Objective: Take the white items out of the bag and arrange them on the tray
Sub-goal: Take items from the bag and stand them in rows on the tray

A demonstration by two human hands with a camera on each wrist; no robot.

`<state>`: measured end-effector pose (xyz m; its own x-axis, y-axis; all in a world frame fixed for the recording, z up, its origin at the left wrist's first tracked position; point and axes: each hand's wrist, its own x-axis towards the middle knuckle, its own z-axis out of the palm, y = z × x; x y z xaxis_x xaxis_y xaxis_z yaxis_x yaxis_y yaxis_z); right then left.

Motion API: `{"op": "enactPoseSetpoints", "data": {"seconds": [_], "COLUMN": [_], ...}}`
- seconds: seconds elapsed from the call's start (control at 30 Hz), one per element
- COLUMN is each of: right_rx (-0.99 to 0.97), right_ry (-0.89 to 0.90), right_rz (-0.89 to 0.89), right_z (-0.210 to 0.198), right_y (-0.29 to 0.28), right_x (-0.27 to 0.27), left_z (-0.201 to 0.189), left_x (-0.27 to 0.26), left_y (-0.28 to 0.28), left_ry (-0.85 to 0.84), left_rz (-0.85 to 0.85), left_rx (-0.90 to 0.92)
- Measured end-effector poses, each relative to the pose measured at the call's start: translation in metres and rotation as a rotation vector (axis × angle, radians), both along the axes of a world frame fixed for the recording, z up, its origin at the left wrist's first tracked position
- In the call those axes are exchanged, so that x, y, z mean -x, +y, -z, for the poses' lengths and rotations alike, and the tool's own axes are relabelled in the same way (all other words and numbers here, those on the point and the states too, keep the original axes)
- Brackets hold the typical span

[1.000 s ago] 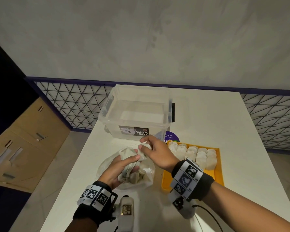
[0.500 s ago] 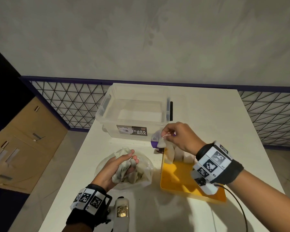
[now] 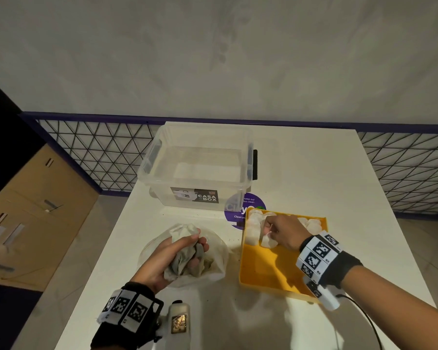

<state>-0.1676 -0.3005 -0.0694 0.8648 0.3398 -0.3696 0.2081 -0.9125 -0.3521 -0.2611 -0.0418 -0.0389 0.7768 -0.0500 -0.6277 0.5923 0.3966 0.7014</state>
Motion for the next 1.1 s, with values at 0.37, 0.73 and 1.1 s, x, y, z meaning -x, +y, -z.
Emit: {"op": "enactPoseSetpoints", "data": {"seconds": [0.37,0.73,1.1], "right_rx": [0.062,-0.142,-0.419], "right_ry": [-0.136,-0.405,-0.044], "right_rz": [-0.056,-0.137,-0.31], "right_z": [0.024,-0.01,-0.046], "right_y": [0.002,0.025,0.112], "right_x": [-0.01,0.004,0.02], "left_z": [0.0,0.001,0.002], "left_x": [0.001,0.003,0.005], "left_y": [-0.004,-0.004,-0.004], "left_ry": [0.031,0.024,-0.059], "left_rz": [0.002,0.023,0.106], "left_rx": [0.064,0.01,-0.046]}}
